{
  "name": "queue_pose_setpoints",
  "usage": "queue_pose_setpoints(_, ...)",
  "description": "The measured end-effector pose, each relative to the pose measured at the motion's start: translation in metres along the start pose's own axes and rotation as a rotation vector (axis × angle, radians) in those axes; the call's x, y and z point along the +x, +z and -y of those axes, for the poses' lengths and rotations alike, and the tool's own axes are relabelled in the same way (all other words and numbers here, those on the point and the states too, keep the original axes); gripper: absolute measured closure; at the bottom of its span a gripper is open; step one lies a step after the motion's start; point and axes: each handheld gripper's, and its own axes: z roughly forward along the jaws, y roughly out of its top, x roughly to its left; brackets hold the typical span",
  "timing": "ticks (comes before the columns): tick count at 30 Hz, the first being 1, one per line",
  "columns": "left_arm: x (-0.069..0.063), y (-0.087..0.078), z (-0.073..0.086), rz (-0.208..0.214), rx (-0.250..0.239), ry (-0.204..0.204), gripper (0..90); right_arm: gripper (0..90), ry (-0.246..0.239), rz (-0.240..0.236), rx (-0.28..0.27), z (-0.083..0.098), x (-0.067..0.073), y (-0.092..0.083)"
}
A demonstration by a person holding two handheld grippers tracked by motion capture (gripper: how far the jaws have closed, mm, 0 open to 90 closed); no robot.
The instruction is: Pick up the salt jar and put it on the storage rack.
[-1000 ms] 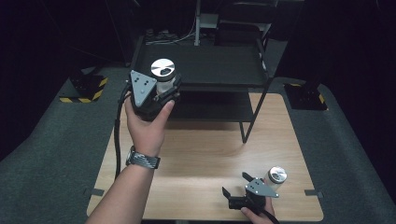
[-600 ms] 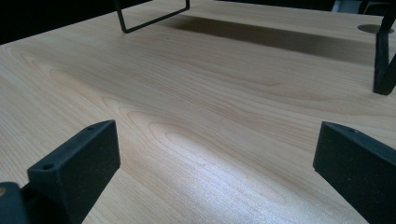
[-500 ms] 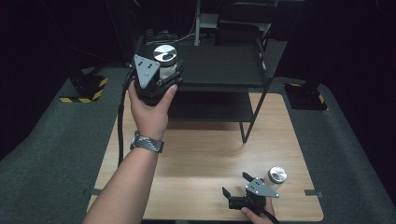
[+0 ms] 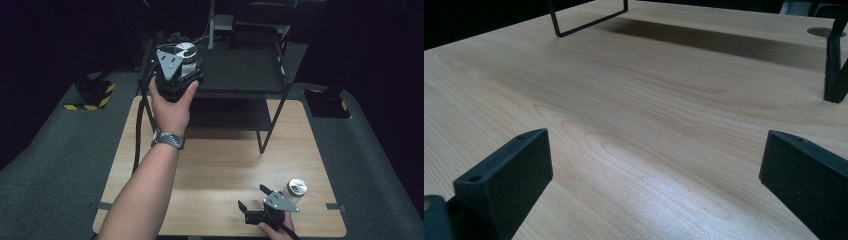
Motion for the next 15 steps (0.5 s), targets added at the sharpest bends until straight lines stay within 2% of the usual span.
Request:
queue_pose_setpoints(3,0.000,0.006,0.000,-0.004,0.006,-0.013,31.1,0.3,0.000,-0.001,0.000,0.000,0.000,0.000)
queue_pose_setpoints(10,-0.005,0.017,-0.004,-0.014,0.020,0.001,31.1,0.3,-0.002,-0.004,0.000,0.000,-0.001,0.000)
queue_pose_setpoints(15,-0.006,0.023,-0.004,-0.018,0.025,-0.009,31.1,0.3,0.003,-0.005,0.000,0.000,-0.001,0.000)
